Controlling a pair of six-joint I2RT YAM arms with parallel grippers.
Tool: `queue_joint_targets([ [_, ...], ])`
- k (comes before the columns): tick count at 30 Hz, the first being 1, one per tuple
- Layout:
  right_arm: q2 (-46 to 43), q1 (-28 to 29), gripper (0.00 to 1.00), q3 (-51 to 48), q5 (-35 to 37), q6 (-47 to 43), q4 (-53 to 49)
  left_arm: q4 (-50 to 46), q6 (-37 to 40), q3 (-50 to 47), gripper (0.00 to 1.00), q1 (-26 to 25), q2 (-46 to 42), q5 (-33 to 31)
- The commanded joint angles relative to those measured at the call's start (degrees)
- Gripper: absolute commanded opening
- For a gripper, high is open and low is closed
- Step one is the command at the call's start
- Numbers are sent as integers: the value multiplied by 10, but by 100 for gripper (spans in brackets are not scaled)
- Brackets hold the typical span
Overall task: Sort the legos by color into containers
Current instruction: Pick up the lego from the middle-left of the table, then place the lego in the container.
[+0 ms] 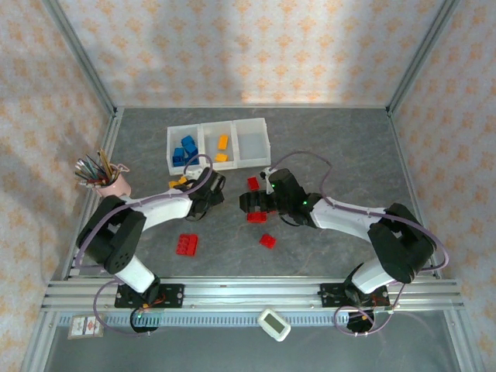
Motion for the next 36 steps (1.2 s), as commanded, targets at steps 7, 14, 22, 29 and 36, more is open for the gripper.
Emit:
queue_joint_targets([
  [7,8,1,100,-3,15,-12,13,26,-5,22,53,2,39,-14],
  [14,9,2,100,4,14,-15,10,17,-9,14,38,0,24,-16],
  [22,0,-16,100,17,-22,-8,8,-10,1,3,33,-18,-50,-11],
  [29,-17,-46,100,43,-28,-11,-8,-27,39,54,30,-22,-92,-12],
  [36,-16,-74,100,62,-22,6,-5,-42,86,191,30,-6,-7,-34],
])
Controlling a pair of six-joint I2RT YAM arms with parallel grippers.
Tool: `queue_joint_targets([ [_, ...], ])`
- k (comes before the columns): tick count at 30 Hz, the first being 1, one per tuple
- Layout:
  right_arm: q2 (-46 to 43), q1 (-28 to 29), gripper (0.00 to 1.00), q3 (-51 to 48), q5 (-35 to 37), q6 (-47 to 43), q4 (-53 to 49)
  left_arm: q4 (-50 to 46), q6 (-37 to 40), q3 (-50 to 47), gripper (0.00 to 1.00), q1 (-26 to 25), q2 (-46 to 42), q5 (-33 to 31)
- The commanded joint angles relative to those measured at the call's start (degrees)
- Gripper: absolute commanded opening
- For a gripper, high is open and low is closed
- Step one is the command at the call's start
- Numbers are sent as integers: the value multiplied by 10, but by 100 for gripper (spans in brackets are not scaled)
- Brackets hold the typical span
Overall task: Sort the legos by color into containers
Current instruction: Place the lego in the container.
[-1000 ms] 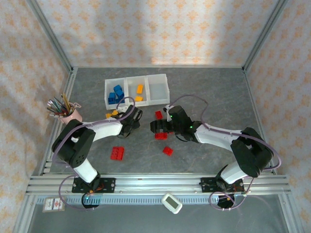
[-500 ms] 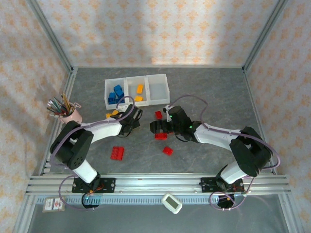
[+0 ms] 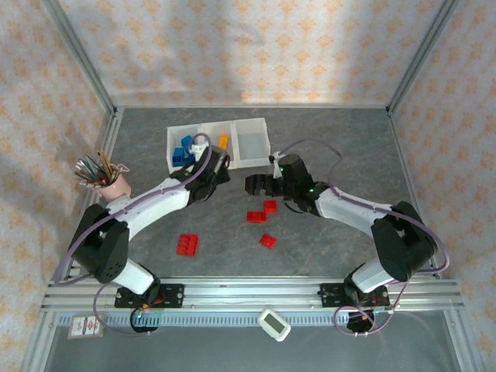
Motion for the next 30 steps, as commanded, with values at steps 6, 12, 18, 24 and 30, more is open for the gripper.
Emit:
queue_joint_targets([
  [6,-13,-25,100,22,12,20,6,9,34,140,29,48,125,-6],
  [12,-12,-29,100,29,4,11,13,-3,43,253,30,86,251,3],
  [18,-17,-29,100,37,9,-1,-1,-68,52,368,43,102,347,-11],
  [24,-31,-29,100,37,2,-6,-6,-42,60,326,53,103,299,13],
  [30,-36,-29,100,35,-14,-10,-18,-12,60,208,58,102,183,45],
])
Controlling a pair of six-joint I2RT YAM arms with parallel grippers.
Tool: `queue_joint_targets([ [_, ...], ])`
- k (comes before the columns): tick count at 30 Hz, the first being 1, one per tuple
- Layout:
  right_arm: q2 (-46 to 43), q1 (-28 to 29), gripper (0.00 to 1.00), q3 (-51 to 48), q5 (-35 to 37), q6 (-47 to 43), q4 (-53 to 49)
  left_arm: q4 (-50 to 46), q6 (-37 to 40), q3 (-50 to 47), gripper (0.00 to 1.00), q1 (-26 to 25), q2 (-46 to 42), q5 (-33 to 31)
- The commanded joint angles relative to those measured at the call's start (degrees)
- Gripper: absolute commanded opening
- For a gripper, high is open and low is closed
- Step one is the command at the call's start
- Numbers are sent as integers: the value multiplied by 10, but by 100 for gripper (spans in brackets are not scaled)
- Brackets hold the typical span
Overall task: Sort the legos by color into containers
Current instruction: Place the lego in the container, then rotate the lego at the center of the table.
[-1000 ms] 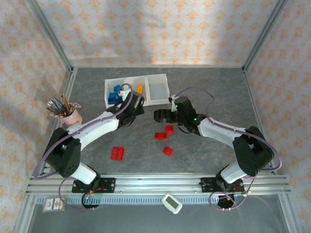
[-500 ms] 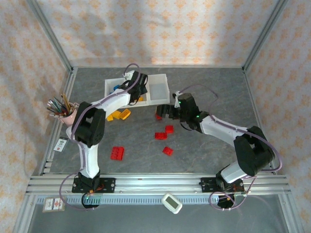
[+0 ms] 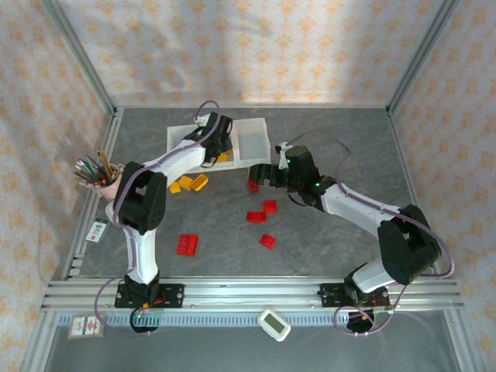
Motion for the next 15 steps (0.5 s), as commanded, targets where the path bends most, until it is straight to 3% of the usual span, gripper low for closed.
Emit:
queue_joint_targets([
  [1,-18,0,100,10,-13,-13,-13,24,9,-64,59,0,-81,25],
  [8,-16,13,100,-11,-17,-17,-24,58,27,-237,63,-5,-206,60],
  [15,-10,32,100,-28,-10,-10,-18,72,100,-297,67,-4,-231,53],
])
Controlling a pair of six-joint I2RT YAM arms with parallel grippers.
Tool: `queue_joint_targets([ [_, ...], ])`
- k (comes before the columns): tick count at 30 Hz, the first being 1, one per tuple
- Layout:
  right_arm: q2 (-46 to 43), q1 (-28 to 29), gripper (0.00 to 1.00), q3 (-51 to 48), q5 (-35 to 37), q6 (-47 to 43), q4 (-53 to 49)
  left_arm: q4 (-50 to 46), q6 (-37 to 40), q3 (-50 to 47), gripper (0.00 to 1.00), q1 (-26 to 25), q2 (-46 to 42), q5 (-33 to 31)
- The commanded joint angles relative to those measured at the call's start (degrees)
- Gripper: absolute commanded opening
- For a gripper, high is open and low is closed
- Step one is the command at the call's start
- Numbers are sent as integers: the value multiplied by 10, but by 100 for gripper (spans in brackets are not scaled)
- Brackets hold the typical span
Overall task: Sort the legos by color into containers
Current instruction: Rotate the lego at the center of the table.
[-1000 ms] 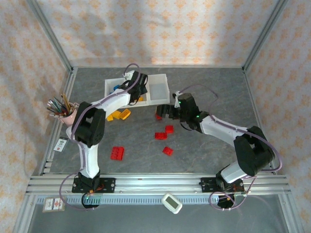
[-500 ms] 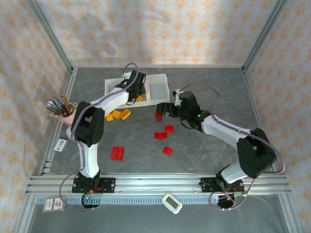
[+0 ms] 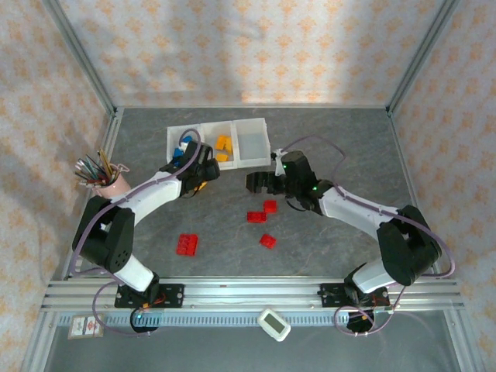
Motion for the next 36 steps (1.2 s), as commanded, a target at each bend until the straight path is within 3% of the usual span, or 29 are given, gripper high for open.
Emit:
queue_joint_targets([
  [1,-10,7,100,-12,4,-5,-3,29,61,-12,67,-4,-7,-6],
  [21,-30,8,100,-26,19,-8,-4,-1,152,86,75,16,145,-63],
  [36,-33,8,100,-31,22,-10,1,-39,129,58,77,3,134,-11],
])
